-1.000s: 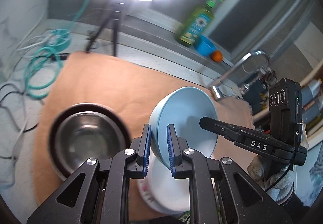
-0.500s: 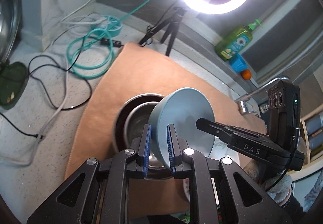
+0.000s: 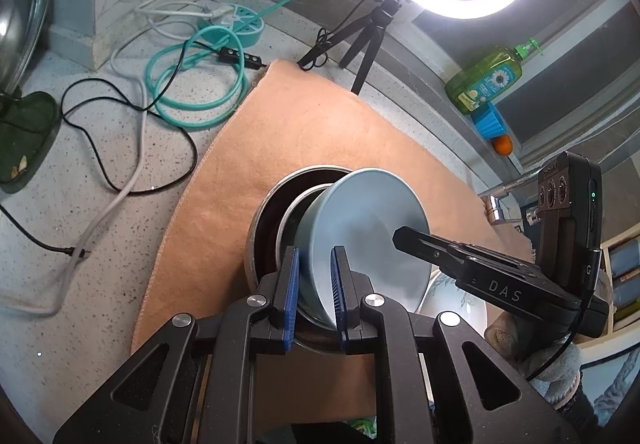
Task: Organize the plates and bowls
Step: 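Lower the pale bowl into the red pot with the left tool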
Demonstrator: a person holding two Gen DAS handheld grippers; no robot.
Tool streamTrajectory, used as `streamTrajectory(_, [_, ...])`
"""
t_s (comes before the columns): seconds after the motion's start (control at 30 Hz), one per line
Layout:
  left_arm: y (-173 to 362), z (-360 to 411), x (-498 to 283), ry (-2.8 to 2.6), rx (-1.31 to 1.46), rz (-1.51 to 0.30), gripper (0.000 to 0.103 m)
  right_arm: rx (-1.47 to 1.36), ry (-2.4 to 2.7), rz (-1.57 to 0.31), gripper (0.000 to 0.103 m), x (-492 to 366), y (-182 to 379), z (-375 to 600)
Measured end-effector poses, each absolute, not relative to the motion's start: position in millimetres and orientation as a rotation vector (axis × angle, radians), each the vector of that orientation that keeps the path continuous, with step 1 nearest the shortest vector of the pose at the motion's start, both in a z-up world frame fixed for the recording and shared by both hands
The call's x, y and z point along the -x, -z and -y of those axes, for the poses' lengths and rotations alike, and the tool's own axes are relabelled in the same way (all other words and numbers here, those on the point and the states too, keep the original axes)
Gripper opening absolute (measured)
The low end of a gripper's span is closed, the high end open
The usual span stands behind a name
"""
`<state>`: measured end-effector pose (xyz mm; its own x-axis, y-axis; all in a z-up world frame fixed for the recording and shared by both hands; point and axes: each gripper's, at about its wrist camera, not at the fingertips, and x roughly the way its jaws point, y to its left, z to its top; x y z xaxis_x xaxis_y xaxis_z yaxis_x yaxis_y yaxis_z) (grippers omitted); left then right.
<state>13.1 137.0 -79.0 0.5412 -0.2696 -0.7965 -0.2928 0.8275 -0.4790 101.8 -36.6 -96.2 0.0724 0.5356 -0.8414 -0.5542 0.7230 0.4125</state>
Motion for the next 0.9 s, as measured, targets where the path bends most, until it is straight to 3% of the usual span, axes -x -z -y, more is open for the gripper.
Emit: streamTrajectory(0.9, [66,-149,-2,-0.073,0.601,-0.959,0.014,-0.08,-0.832,-1.223,0.016,-101,87,61])
